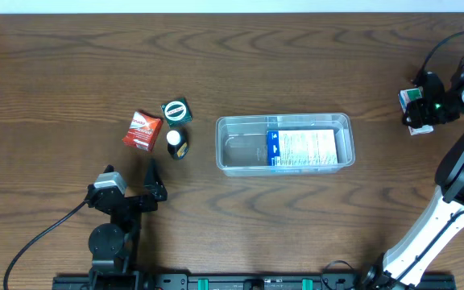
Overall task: Pack container
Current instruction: 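Move the right gripper to the white-green Panadol box and grasp it, then lift the white-green box over the container with the right gripper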
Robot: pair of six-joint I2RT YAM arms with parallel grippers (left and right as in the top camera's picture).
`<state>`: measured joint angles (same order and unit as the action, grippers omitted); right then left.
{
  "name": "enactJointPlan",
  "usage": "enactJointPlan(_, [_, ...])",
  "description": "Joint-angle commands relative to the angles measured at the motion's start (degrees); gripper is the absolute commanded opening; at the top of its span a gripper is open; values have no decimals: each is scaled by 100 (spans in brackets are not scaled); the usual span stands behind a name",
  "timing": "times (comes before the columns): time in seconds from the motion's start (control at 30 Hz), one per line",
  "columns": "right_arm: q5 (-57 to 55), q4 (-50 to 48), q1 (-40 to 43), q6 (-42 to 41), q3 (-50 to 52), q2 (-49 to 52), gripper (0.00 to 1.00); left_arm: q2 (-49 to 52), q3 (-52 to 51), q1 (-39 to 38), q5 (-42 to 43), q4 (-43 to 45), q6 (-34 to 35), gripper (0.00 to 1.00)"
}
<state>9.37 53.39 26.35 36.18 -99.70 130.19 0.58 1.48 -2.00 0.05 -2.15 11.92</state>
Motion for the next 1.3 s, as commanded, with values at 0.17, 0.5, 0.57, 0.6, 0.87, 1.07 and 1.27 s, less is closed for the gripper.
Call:
enactJointPlan(0.17, [-144,136,26,-542,-142,66,42,-35,-125,-13,-48,-205,-72,98])
enactJointPlan(0.5, [83,511,-153,-1086,-376,-507,36,-35,-125,-13,-48,-203,-72,98])
enactJointPlan(0.57, [195,557,-254,-1086,-376,-728,35,-35,-125,-13,-48,-203,-72,98])
enactJointPlan(0.6, [282,568,-332,-1086,-376,-892,35,-35,-125,-13,-48,-203,-72,98])
enactJointPlan(0.87, [938,820,-1213,-1084,-376,-2190,38,-35,-125,-13,-48,-203,-72,98])
enactJointPlan(1.07, [1176,1663,-2245,-831,-374,-3001,37,-35,-125,-13,-48,-203,-72,98])
enactJointPlan(1.27, [1180,2791,-3246,-492,-374,-3195,37,-35,-125,-13,-48,-203,-72,98])
